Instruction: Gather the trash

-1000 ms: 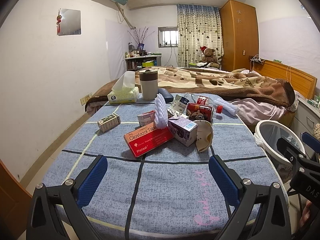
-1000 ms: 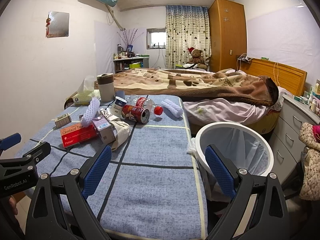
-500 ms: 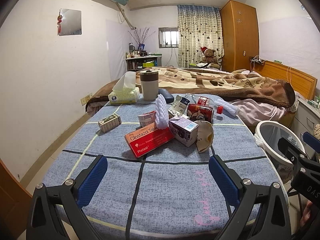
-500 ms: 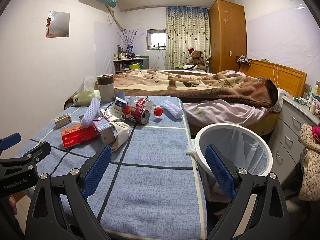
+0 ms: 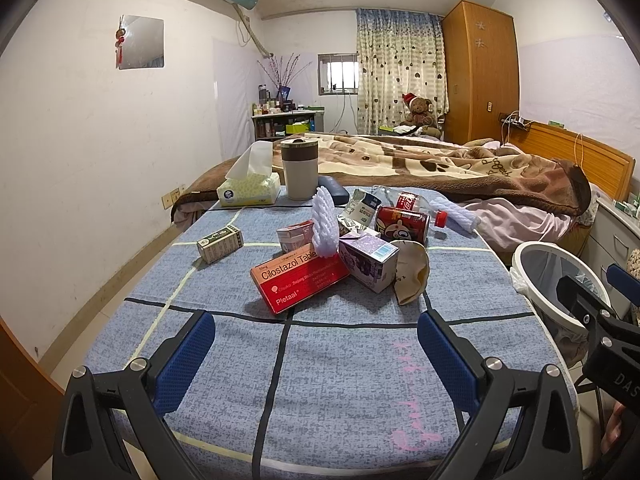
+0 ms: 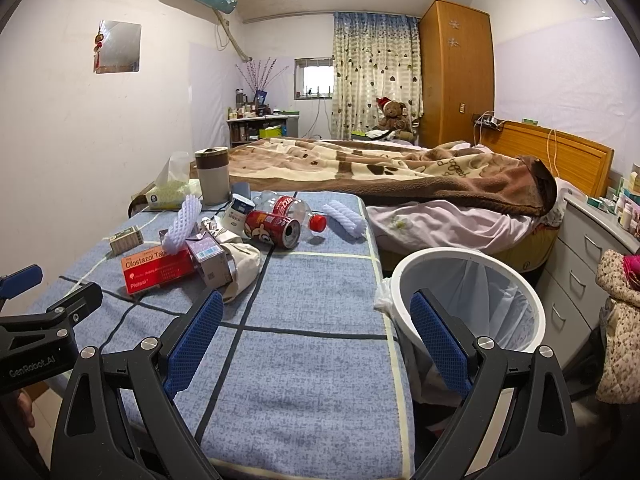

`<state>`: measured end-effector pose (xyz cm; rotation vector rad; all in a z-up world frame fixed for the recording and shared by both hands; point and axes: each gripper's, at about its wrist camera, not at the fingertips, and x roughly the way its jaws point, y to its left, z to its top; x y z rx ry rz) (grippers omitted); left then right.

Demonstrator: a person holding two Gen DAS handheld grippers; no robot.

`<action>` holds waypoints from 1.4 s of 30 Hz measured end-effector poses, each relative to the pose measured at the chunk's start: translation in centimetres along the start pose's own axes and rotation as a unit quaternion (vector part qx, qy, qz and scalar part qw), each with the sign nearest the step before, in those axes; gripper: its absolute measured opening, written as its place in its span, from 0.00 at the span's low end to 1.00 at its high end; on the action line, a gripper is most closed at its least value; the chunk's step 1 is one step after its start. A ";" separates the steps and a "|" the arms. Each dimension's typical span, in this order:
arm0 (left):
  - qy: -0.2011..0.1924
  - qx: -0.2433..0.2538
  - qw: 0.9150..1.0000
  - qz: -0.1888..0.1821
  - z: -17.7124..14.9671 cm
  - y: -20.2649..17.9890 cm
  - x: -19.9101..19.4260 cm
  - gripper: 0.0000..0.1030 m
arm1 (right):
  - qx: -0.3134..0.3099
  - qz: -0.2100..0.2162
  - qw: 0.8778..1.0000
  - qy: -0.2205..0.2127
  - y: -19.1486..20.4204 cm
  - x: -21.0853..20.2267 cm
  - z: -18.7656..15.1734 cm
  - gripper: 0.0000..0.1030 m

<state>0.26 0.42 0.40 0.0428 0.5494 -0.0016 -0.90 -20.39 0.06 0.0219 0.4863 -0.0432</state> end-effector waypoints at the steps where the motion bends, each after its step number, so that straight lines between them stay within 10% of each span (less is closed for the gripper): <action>1: 0.000 0.000 1.000 0.000 0.0 0.0 0.0 1.00 | 0.001 0.000 1.000 0.000 0.0 0.0 0.0 0.94; 42: 0.051 -0.001 0.998 -0.031 1.1 3.7 7.6 0.93 | -0.014 0.052 0.998 0.039 2.1 6.5 1.0 0.92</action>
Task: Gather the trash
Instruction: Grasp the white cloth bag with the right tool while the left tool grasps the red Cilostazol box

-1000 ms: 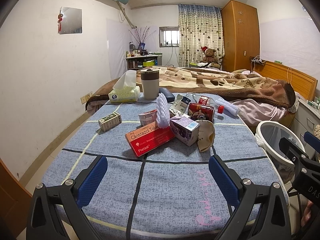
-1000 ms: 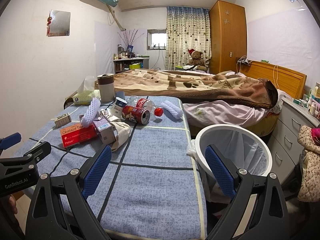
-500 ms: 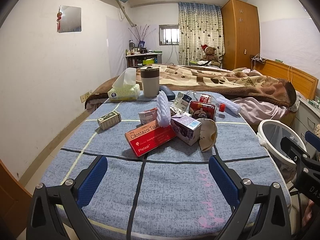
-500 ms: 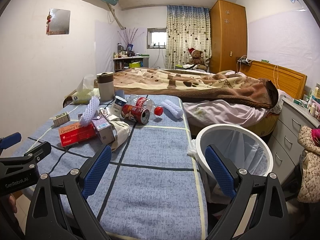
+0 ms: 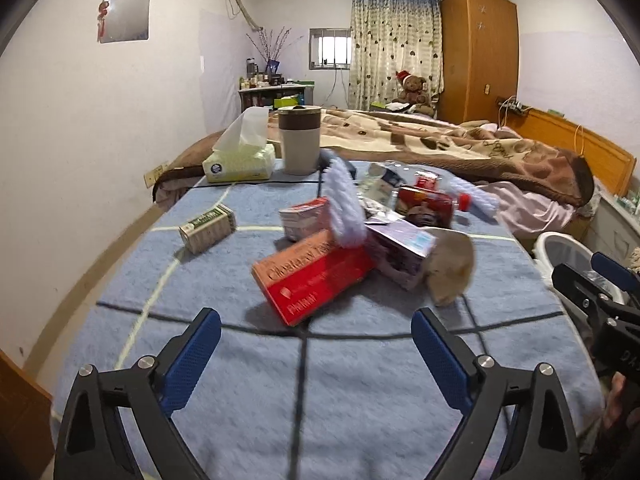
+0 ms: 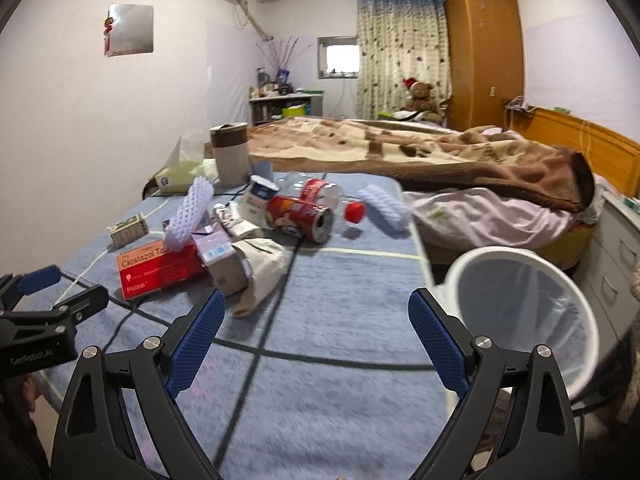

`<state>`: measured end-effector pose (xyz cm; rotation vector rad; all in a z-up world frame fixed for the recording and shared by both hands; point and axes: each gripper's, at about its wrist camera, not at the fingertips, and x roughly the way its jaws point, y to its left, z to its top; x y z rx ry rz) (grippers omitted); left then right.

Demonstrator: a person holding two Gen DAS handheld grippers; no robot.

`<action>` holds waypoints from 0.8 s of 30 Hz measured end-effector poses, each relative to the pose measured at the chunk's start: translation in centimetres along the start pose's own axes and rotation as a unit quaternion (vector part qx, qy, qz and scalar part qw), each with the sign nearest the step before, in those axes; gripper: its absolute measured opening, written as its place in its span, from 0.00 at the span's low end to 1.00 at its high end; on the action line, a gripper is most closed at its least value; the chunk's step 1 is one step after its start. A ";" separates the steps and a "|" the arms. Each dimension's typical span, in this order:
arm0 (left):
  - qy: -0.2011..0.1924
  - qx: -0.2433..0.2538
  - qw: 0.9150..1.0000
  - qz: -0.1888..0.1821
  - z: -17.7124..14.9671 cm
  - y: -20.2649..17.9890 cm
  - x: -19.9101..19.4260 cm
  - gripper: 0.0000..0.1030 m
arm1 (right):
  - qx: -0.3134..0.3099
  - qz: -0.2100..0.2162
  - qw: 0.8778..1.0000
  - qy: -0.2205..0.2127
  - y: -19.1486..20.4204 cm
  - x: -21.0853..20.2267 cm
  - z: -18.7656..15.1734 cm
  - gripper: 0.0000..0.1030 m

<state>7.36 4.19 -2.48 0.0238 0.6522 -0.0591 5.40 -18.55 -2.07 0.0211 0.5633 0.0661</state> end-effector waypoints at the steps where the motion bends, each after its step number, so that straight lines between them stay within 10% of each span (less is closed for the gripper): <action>1: 0.001 0.001 1.000 -0.006 0.3 0.3 0.5 0.93 | -0.002 0.004 1.000 0.003 0.3 0.6 0.1 0.90; 24: 0.071 0.144 0.986 -0.043 3.2 0.6 10.5 0.93 | -0.017 0.019 0.995 0.094 3.7 8.0 1.1 0.36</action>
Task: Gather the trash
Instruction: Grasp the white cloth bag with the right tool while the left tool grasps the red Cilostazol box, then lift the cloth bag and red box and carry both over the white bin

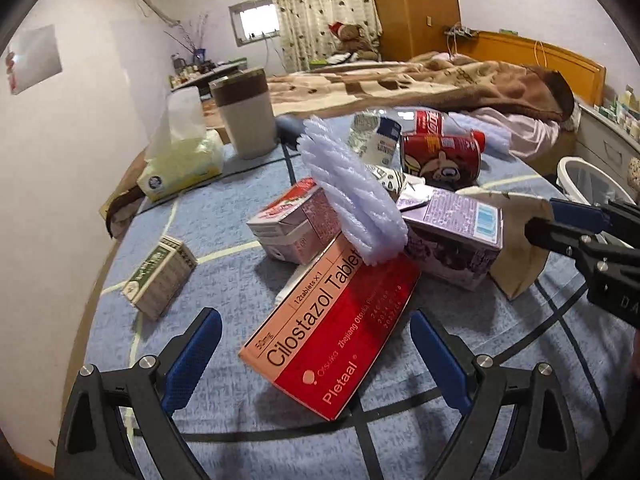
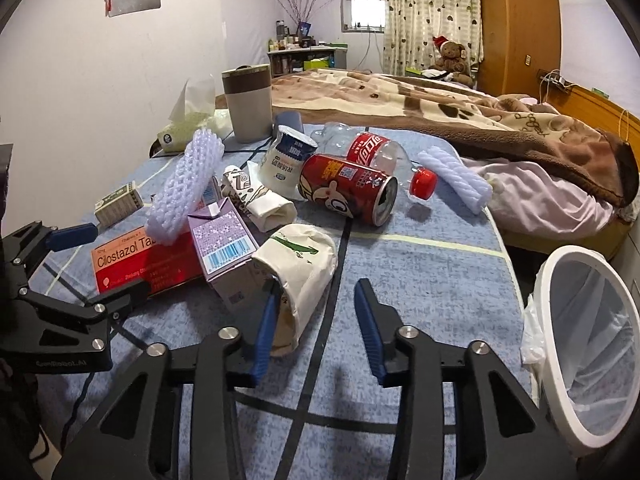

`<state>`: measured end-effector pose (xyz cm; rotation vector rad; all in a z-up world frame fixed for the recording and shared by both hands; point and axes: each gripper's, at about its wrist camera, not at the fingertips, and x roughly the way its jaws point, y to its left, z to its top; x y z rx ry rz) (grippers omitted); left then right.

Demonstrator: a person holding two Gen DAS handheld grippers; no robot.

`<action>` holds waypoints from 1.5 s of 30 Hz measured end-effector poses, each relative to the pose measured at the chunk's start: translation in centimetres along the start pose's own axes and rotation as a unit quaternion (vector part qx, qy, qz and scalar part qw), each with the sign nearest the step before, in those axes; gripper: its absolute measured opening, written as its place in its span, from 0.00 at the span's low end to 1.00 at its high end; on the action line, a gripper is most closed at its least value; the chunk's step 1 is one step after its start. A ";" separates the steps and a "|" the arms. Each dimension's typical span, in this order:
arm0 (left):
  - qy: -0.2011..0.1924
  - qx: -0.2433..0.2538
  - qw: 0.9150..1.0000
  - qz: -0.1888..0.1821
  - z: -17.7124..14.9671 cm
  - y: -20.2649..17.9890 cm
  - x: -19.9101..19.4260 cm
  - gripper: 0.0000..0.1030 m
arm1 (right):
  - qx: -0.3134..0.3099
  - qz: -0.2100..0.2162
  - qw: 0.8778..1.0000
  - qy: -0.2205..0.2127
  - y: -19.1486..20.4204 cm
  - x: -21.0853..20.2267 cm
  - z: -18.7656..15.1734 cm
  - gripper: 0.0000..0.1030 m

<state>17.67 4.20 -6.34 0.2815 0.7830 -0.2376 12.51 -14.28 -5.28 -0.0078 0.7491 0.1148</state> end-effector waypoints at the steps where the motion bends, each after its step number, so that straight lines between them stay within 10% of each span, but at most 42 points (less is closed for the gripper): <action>1: 0.003 0.002 1.000 -0.002 0.0 0.0 0.3 0.93 | 0.002 0.001 1.000 0.002 0.0 0.1 0.0 0.34; 9: 0.035 0.052 0.998 0.004 -0.2 -1.3 2.4 0.93 | 0.007 0.003 1.000 0.016 -0.2 1.1 0.2 0.25; 25: 0.030 -0.004 0.999 -0.041 0.0 -0.6 2.0 0.69 | 0.017 0.008 1.000 0.006 -0.6 0.9 0.1 0.12; 45: 0.018 -0.058 0.995 -0.081 -3.1 -2.8 -2.7 0.67 | 0.038 0.022 0.999 -0.031 -2.5 -2.7 -0.7 0.11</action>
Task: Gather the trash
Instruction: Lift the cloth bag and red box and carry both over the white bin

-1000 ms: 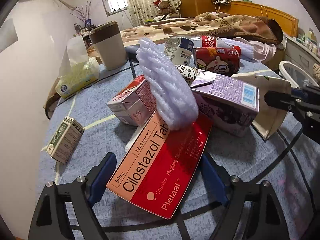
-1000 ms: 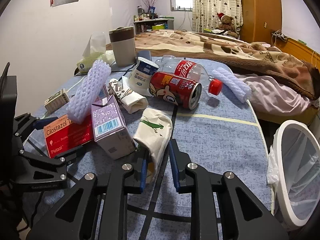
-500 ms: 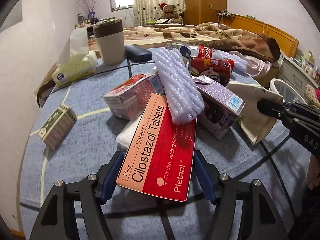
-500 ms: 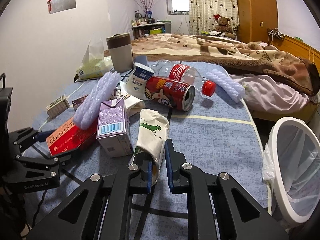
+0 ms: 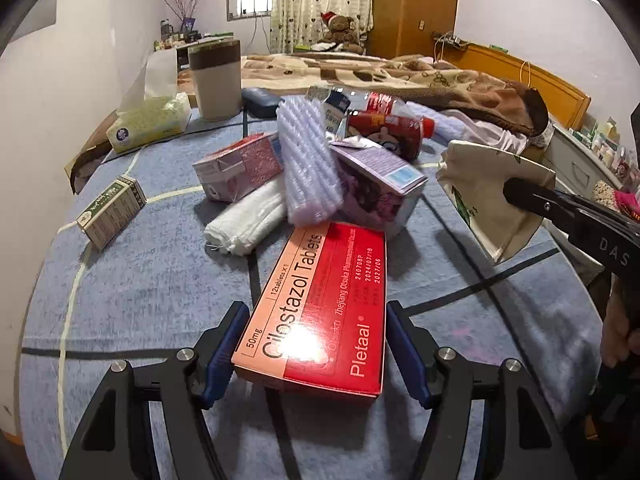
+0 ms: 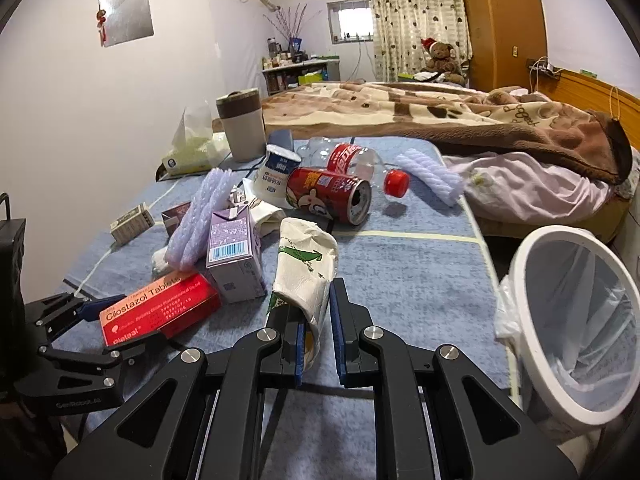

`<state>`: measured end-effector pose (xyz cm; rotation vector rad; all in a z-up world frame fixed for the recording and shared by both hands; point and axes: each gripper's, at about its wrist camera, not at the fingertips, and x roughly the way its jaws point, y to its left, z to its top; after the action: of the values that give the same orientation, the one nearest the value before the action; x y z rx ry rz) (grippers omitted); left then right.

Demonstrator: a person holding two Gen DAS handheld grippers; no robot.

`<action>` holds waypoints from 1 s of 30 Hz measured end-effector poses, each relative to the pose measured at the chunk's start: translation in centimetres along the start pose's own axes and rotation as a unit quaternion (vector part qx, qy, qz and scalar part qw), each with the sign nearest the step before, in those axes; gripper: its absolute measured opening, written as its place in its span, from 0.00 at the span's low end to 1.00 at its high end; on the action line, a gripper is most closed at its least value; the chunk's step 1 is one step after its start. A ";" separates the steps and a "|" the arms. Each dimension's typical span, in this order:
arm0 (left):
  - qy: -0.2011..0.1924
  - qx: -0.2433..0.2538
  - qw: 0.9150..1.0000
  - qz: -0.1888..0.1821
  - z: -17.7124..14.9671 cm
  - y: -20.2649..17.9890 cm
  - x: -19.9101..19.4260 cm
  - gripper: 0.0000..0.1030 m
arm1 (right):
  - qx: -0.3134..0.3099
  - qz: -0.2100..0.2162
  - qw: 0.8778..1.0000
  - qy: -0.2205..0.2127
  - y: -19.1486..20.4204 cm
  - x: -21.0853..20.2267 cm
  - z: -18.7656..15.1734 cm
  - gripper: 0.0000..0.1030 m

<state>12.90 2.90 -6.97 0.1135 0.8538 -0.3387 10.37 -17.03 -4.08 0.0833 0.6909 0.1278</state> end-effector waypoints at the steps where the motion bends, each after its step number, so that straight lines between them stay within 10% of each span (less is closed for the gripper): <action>1: -0.003 -0.003 1.000 -0.001 -0.1 -0.2 -0.3 0.66 | 0.002 -0.001 1.000 -0.003 -0.2 -0.3 0.0 0.11; 30: 0.001 0.007 1.000 0.006 1.4 -4.7 0.5 0.63 | 0.038 -0.018 0.998 -0.042 -3.9 -3.8 -0.5 0.11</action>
<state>12.60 -1.99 -6.21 0.1316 0.8523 -0.3331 7.52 -21.46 -2.60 0.1483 0.6126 0.0629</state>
